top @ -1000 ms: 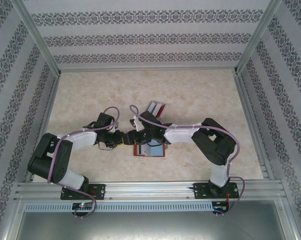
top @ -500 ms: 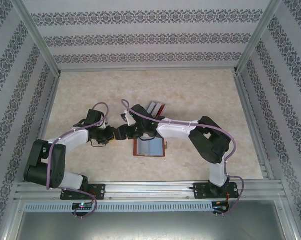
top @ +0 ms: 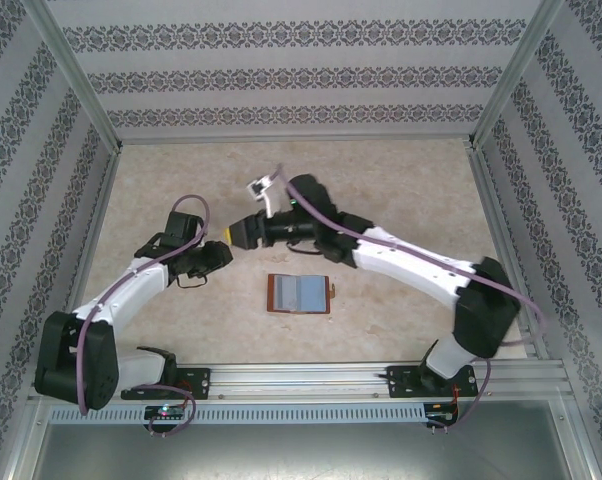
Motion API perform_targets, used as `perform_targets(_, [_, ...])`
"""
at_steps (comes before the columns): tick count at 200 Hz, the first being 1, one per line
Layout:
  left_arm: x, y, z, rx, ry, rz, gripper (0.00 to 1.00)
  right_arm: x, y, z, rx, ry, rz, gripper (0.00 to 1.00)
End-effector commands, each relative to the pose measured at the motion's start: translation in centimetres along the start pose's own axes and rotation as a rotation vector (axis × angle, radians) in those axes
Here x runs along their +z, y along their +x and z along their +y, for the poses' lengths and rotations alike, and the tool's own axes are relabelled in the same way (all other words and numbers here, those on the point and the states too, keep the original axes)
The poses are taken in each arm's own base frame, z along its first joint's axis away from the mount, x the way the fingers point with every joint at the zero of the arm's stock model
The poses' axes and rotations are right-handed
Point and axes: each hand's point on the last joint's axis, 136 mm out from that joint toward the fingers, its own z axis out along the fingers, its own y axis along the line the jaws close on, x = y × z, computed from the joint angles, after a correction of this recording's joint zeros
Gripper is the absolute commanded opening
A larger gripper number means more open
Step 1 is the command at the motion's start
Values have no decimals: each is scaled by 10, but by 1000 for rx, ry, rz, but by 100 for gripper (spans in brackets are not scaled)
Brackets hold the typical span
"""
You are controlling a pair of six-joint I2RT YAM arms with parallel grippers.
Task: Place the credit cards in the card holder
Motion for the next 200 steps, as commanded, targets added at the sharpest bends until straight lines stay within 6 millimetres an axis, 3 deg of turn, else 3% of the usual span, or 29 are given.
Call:
perform_targets(1, [-21,-7,-16,55,39,-44,41,-7,30,-56,31,135,50,59])
perform_targets(11, [-26,-9,-21,60,60,-63,42,-15,33,-69,52,180,42,59])
perform_targets(35, [-35,-12,-27,88,78,-85,41,-44,35,-123,144,386,-2,59])
perform_targets(64, [-48,-12,-36,142,136,-130,42,-99,38,-195,263,748,-59,61])
perform_targets(103, [-71,-9,-48,242,177,-192,45,-137,40,-230,324,1010,-59,66])
perform_targets(134, [-81,-4,-53,294,189,-222,46,-142,49,-253,372,1143,-3,69])
perform_targets(200, [-66,10,-53,321,196,-181,45,-127,71,-292,470,1162,69,69])
